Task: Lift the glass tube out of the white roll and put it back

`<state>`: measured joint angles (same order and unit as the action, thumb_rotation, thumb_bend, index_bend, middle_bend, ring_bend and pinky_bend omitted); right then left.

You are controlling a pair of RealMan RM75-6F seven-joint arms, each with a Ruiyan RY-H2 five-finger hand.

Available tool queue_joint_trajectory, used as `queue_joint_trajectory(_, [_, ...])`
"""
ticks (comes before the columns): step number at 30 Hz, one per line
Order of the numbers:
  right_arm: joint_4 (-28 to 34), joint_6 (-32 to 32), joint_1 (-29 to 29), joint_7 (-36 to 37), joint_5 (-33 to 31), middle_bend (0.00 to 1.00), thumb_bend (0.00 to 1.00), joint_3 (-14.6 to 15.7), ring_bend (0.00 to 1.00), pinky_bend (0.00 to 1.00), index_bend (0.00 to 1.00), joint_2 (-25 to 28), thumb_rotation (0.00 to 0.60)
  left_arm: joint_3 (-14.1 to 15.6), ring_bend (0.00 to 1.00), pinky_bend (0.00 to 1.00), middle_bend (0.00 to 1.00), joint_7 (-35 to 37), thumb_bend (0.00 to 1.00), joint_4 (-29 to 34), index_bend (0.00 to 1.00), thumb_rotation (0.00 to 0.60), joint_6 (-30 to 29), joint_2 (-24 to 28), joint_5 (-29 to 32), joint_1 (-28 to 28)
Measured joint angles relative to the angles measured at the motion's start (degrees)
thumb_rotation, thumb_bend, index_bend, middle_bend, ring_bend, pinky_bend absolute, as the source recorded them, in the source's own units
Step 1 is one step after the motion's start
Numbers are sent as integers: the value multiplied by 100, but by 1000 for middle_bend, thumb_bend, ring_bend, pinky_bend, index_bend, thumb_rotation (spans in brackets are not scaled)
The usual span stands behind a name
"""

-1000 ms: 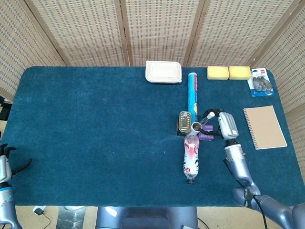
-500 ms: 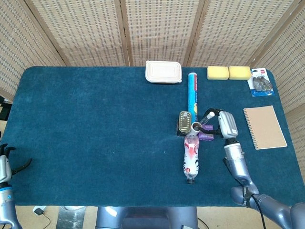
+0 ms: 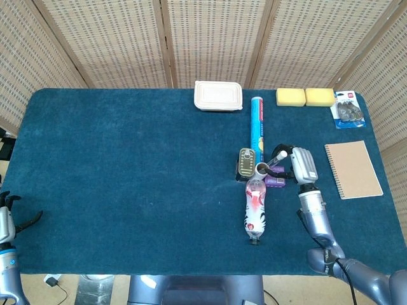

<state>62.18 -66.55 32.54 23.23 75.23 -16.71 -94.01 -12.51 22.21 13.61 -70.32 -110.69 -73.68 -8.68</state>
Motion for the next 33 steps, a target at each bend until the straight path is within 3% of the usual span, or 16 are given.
queue_joint_trajectory(5, [19, -9, 2, -27, 13, 682, 151, 10, 645, 629, 605, 9, 600, -1, 79, 189, 175, 1, 30, 1, 317, 323, 0, 1, 0, -1])
queue_joint_trajectory(8, [14, -41, 1, -55, 29, 693, 154, 17, 665, 664, 616, 4, 600, -1, 79, 188, 176, -2, 29, -1, 316, 325, 0, 0, 1, 0])
queue_joint_trajectory(14, [-7, -60, 2, -96, 59, 731, 162, 45, 753, 722, 633, -5, 600, -2, 79, 188, 176, -6, 29, 0, 317, 326, -1, -1, 2, 0])
queue_joint_trajectory(33, [-19, -293, -9, -143, 169, 810, 203, 52, 886, 857, 694, -51, 600, -3, 79, 188, 175, 3, 30, 2, 317, 323, -2, 0, 2, -1])
